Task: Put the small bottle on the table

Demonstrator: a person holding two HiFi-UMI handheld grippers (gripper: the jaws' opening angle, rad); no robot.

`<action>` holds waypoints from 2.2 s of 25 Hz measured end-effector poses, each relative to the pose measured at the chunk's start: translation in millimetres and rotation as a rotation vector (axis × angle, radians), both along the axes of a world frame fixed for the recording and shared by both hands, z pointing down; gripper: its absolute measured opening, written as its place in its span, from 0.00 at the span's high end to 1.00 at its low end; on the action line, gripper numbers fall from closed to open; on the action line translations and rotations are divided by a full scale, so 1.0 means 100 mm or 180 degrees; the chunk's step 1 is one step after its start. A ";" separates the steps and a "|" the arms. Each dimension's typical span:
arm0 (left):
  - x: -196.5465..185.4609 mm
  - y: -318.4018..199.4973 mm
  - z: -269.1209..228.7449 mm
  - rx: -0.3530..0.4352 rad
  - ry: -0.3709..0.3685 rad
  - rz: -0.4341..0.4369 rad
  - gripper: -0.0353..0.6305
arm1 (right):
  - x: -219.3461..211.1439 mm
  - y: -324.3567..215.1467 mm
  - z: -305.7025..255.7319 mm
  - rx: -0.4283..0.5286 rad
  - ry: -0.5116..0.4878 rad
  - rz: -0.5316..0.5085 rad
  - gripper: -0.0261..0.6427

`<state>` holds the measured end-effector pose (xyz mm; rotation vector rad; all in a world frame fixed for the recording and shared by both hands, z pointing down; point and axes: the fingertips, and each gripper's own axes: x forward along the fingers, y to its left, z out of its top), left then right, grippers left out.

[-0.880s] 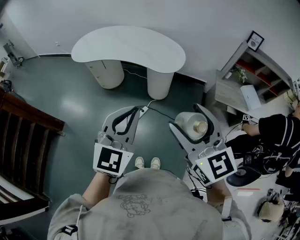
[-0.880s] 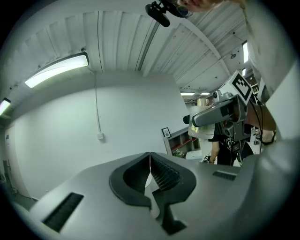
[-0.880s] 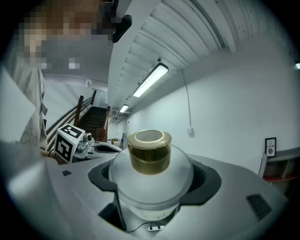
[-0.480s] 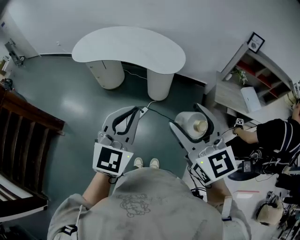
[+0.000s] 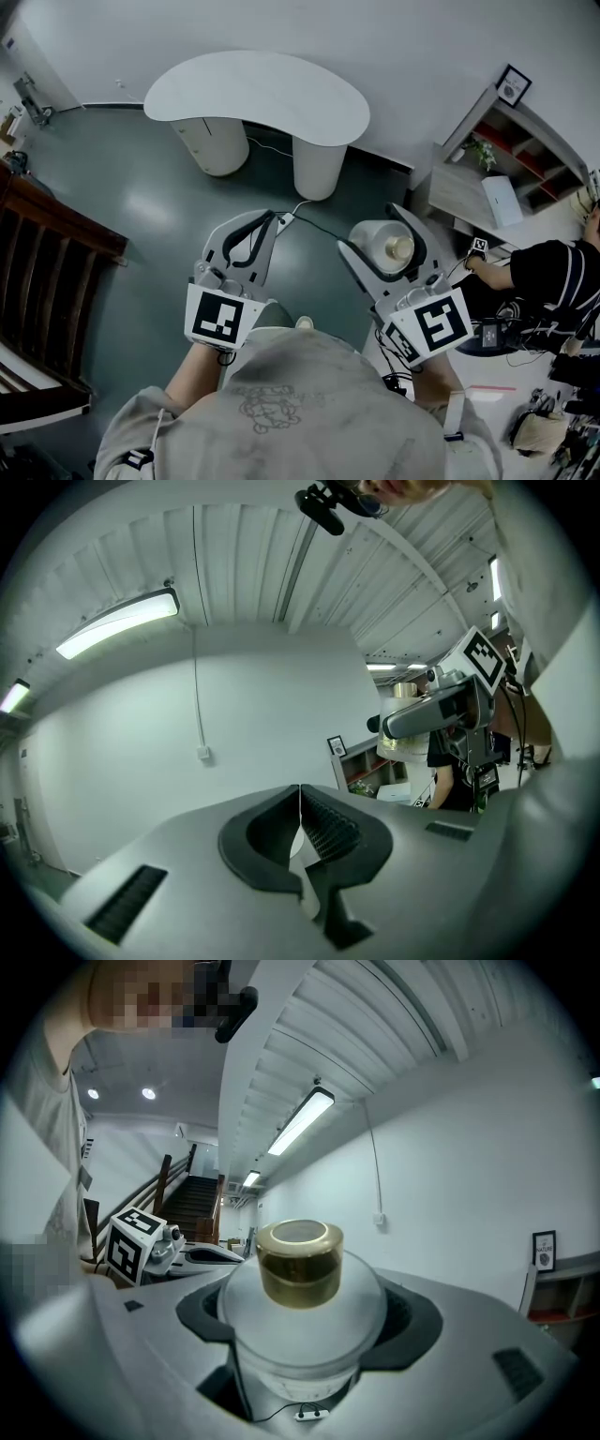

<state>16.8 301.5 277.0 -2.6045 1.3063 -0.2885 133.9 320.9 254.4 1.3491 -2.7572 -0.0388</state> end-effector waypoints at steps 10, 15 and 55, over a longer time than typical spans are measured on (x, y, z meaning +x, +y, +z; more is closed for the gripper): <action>0.04 -0.21 0.05 0.0041 0.0006 0.0007 0.92 | 0.05 -0.21 0.00 0.0051 -0.0011 0.0015 0.45; 0.02 -0.42 0.11 0.0069 0.0021 0.0042 0.92 | -0.02 -0.43 0.07 0.0056 0.0028 -0.0019 0.45; -1.18 -4.15 0.05 -0.0072 -0.0047 0.0432 0.92 | -1.29 -4.11 0.09 -0.0201 0.0127 0.0387 0.45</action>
